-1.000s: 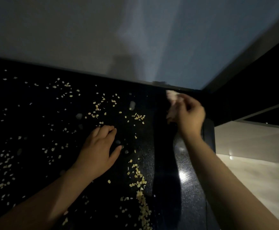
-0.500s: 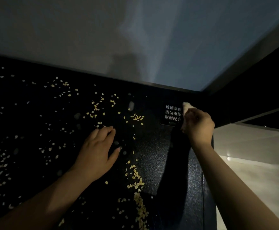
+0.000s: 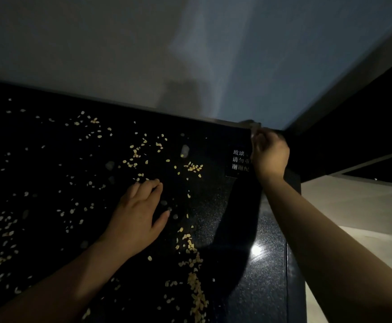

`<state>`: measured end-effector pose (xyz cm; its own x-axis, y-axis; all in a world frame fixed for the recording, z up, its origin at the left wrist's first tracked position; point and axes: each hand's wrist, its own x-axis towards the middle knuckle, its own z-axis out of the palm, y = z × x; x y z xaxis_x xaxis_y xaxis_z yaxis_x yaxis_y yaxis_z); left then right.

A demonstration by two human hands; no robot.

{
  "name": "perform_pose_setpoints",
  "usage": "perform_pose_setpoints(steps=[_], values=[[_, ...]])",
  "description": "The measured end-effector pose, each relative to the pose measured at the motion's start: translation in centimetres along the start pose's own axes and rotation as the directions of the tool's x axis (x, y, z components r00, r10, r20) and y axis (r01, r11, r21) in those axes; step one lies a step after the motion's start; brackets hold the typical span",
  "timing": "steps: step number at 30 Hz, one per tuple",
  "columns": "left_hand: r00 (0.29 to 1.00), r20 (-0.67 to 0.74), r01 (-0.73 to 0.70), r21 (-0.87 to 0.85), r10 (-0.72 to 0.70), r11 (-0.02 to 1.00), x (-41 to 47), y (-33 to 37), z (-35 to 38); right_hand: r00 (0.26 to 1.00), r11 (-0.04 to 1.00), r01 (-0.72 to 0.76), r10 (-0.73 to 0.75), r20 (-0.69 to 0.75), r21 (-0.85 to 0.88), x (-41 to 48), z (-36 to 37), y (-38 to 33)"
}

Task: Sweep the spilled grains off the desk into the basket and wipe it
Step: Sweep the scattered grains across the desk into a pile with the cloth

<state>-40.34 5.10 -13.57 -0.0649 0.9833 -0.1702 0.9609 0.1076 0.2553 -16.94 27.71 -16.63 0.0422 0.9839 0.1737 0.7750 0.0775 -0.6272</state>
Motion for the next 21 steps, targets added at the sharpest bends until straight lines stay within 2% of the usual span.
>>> perform_pose_setpoints(steps=[3,5,8,9,11,12,14,17,19,21], values=[[1.000,-0.003,-0.009,-0.004,0.009,1.000,0.0,0.1,-0.1,0.999,1.000,0.018,-0.018,0.051,0.006,0.1,1.0,-1.3],[1.000,-0.004,-0.015,-0.003,0.015,1.000,0.0,0.1,-0.2,0.985,0.995,0.093,-0.097,0.141,0.036,-0.3,1.8,-3.2],[1.000,-0.004,-0.026,-0.010,0.026,1.000,0.0,0.0,-0.2,0.925,0.975,0.199,-0.219,0.309,0.096,-2.5,2.2,-5.9],[1.000,-0.003,-0.030,-0.012,0.030,0.999,0.1,0.0,-0.2,0.902,0.974,0.177,-0.219,0.372,0.144,-3.5,2.0,-6.5],[1.000,-0.004,-0.031,-0.007,0.031,0.999,0.1,-0.1,-0.3,0.870,0.955,0.042,-0.179,0.459,0.294,-5.2,1.1,-6.7],[1.000,-0.004,-0.030,-0.003,0.030,1.000,0.1,-0.1,-0.3,0.889,0.936,-0.014,-0.150,0.433,0.353,-5.9,0.5,-6.4],[1.000,0.000,-0.024,-0.006,0.024,1.000,0.1,-0.1,-0.2,0.963,0.918,-0.057,-0.053,0.265,0.391,-6.2,-0.7,-5.4],[1.000,-0.003,-0.016,-0.009,0.016,1.000,0.0,-0.1,0.0,0.999,0.954,-0.052,0.051,0.010,0.297,-5.1,-2.6,-3.4],[1.000,-0.005,-0.009,-0.001,0.009,1.000,-0.1,-0.1,0.0,0.996,0.986,-0.065,0.074,-0.058,0.150,-4.1,-3.4,-1.9],[1.000,-0.001,-0.011,0.006,0.011,1.000,-0.1,-0.1,0.0,0.997,0.995,-0.077,0.078,-0.020,0.069,-3.4,-3.4,-0.6]])
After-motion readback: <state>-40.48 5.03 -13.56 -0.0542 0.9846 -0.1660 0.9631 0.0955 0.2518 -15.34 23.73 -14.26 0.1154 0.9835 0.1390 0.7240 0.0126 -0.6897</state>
